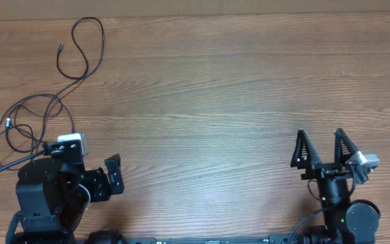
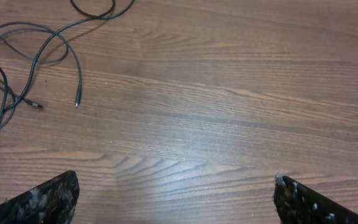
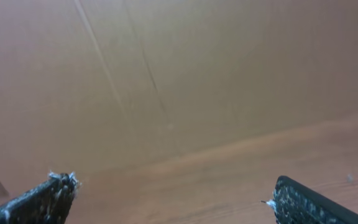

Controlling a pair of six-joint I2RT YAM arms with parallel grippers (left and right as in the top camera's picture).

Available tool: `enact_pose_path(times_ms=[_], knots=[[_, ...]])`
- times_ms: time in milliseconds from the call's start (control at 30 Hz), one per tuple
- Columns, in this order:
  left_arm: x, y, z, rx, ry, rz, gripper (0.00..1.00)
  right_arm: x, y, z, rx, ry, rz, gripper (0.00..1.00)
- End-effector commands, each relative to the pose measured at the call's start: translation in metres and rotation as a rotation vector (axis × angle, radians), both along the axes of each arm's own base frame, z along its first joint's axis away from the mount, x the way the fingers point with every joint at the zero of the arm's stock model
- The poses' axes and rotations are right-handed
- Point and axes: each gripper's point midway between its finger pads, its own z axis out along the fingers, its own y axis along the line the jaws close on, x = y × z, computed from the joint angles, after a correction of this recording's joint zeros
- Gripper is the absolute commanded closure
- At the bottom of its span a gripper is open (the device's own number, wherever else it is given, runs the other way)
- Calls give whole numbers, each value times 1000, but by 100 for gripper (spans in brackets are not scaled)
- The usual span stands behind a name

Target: Untangle cables

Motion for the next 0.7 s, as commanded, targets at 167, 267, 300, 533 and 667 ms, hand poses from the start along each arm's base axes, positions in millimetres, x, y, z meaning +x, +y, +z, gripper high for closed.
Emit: enact_pose_path(times_ms=[167, 267, 300, 533, 667], knots=[[0, 1, 0, 2, -2, 6, 0, 12, -13, -28, 9, -63, -75, 0], [0, 1, 0, 2, -2, 6, 0, 12, -18, -28, 14, -61, -104, 0], [0, 1, 0, 2, -2, 6, 0, 12, -18, -28, 14, -59, -106, 0], [0, 1, 0, 2, -2, 6, 0, 17, -18, -71, -4, 117, -107, 0], [0, 1, 0, 2, -2, 6, 0, 17, -18, -84, -10, 168, -107, 0]])
